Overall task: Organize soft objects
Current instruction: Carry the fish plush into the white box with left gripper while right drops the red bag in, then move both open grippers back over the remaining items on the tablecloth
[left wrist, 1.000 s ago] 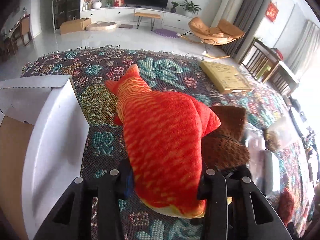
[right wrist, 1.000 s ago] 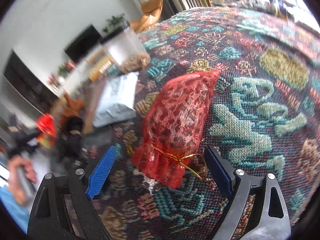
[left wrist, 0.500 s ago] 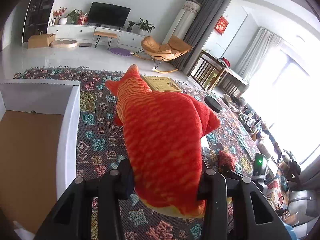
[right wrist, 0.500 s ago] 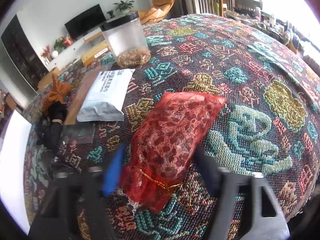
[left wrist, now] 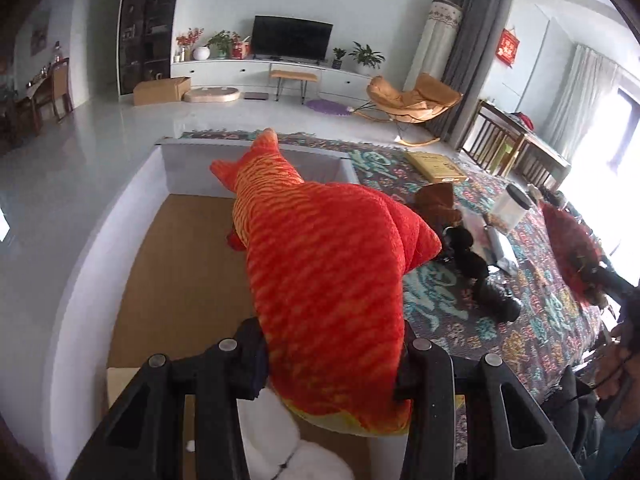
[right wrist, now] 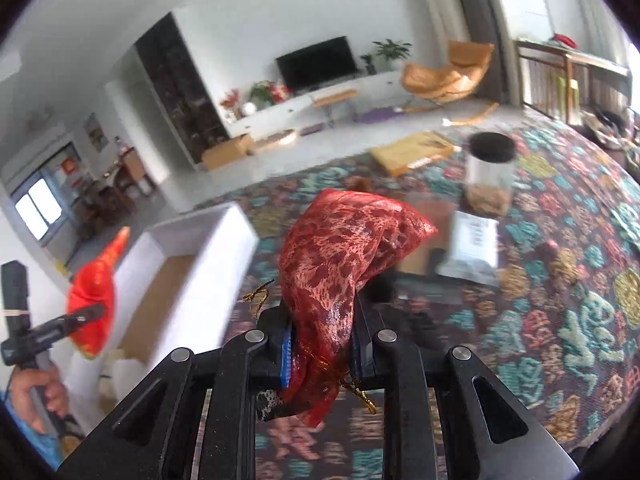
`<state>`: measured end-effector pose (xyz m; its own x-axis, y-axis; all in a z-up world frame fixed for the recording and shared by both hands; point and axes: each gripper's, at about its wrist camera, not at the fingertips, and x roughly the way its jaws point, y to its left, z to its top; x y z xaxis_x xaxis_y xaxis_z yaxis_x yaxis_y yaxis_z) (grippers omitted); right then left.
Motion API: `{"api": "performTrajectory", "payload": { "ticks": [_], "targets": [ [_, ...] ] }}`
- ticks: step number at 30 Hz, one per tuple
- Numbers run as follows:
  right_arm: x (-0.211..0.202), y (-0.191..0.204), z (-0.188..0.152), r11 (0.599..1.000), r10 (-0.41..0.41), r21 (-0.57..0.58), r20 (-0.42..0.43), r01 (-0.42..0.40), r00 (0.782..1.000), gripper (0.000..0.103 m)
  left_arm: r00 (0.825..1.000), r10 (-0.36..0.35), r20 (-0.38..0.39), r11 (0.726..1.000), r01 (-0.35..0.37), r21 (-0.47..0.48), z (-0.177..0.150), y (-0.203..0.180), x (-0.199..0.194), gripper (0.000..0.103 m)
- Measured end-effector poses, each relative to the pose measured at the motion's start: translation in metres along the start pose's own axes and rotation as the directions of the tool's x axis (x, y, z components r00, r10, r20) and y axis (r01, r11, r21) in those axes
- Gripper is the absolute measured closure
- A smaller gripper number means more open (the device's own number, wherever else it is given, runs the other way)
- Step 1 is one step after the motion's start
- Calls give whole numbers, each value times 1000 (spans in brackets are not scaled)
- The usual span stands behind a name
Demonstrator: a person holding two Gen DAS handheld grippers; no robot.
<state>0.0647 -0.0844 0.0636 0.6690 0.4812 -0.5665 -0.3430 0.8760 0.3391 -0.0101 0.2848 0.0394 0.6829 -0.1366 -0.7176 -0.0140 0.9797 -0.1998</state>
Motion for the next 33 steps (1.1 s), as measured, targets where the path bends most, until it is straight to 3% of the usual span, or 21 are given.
{"api": "performTrajectory", "payload": {
  "ticks": [4,5,6,7,8,9,10,13,17,20,23,26,29,30,31,32,33],
  "targets": [
    [18,89,-4,978,186,-77,-76,-192,980,80,997,79,-2,996,-79,-31,-21,34,-6,58],
    [25,107,-6,969,221,-86,-101,-229,970,79,995,99,-8,994,-99,-44,-29,40,-10,50],
    [34,122,-10,961,253,-86,-128,-265,959,79,992,121,-20,991,-122,-55,-35,47,-9,34],
    [45,134,-15,950,288,-76,-156,-302,945,74,989,143,-38,987,-145,-64,-39,54,-6,25],
    [56,143,-22,940,320,-62,-182,-336,930,58,983,173,-56,982,-176,-71,-43,60,-3,11],
    [69,152,-30,930,344,-56,-221,-364,913,47,976,207,-67,974,-212,-80,-47,66,-2,8],
    [81,160,-39,928,342,-55,-266,-368,901,24,970,232,-75,967,-238,-92,-50,71,-1,8],
    [93,150,-56,943,296,-60,-306,-328,905,24,967,246,-61,956,-253,-151,-57,84,-8,8],
    [79,111,-59,978,108,-154,-203,-140,973,25,969,246,12,954,-240,-176,-57,75,-19,8],
    [72,61,-59,984,-94,-167,-142,70,985,25,982,176,62,975,-166,-145,-50,41,-20,8],
    [72,-1,-75,954,-280,-147,-129,261,951,25,993,69,98,996,-63,-66,-42,-13,-13,8],
    [71,-63,-93,886,-462,-123,-160,447,872,25,993,-74,93,997,72,25,-35,-79,-3,8],
    [66,-116,-104,830,-554,-77,-217,552,804,25,976,-210,55,973,203,113,-36,-147,14,6],
    [66,-116,-104,830,-554,-77,-217,552,804,25,970,-242,30,962,235,140,-39,-169,24,6],
    [63,-143,-108,811,-574,-33,-240,584,783,25,965,-260,5,953,256,159,-42,-189,33,6],
    [63,-154,-109,806,-572,2,-255,592,780,25,962,-272,-19,947,271,173,-43,-209,44,6],
    [60,-163,-109,813,-546,52,-280,581,789,25,959,-278,-43,942,282,181,-47,-225,56,6]
  ]
}}
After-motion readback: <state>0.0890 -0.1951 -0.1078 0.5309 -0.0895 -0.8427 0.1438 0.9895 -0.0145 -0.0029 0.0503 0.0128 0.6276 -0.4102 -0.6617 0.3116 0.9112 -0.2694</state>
